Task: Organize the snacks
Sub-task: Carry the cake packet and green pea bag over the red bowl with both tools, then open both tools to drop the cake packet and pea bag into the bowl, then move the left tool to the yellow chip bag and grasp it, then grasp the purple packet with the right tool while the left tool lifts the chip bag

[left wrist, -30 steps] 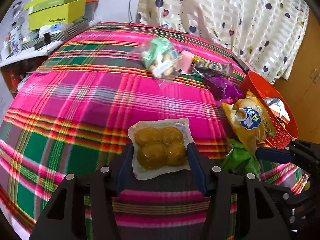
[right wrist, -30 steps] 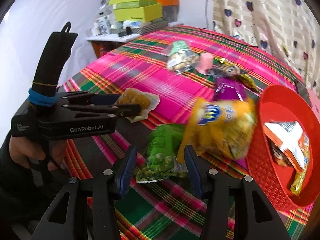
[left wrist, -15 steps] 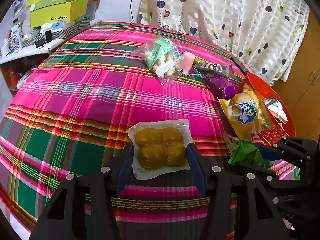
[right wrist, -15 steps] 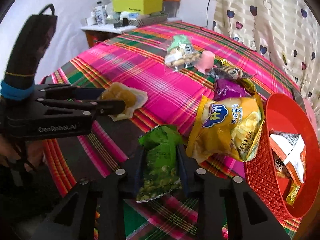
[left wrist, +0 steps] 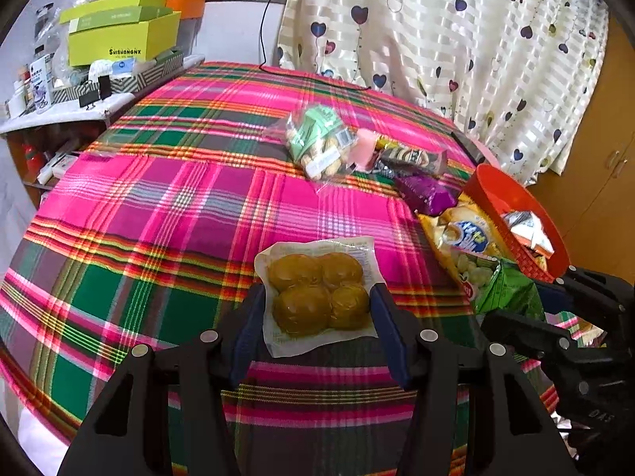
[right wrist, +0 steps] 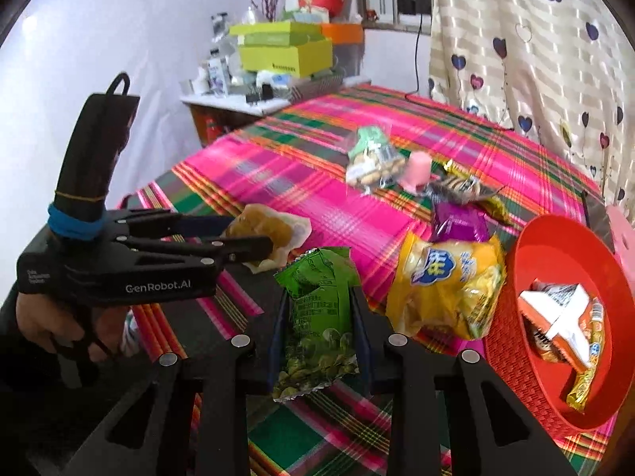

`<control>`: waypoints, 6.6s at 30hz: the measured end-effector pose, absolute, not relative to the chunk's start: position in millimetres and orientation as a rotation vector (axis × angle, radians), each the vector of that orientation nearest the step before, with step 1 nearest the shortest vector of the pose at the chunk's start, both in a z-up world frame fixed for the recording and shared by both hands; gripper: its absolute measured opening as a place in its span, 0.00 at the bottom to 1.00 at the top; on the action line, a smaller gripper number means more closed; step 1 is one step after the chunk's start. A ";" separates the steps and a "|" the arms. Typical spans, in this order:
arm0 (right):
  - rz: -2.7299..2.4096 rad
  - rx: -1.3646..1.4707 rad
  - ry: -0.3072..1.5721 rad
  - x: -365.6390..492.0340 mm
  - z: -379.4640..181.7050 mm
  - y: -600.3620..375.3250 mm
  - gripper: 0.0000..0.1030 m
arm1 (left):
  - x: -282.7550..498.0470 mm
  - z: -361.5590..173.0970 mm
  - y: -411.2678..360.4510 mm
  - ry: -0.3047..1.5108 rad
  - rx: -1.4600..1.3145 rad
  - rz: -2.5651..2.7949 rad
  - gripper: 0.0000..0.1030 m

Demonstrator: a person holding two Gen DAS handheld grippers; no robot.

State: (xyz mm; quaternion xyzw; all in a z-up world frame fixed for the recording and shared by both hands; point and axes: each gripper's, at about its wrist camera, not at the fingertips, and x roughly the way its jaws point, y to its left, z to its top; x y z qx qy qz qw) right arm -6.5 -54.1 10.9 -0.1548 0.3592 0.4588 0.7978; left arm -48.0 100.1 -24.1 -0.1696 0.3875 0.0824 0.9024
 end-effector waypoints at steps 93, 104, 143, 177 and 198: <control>0.474 -0.009 0.779 104.4 25.2 -251.3 0.47 | 103.3 15.4 -64.6 0.824 -0.237 -0.287 0.56; 0.536 -0.029 0.747 74.4 39.9 -229.0 0.47 | 71.0 22.7 -46.4 0.790 -0.199 -0.188 0.56; 0.675 -0.086 0.763 49.7 32.1 -182.9 0.51 | 47.2 -15.9 2.8 0.844 -0.216 -0.066 0.59; 0.686 -0.087 0.775 56.9 24.9 -178.0 0.52 | 65.9 -45.8 12.9 0.945 -0.246 0.007 0.80; 0.682 -0.143 0.775 55.2 31.4 -158.3 0.52 | 33.5 -17.9 23.0 0.824 -0.297 -0.031 0.51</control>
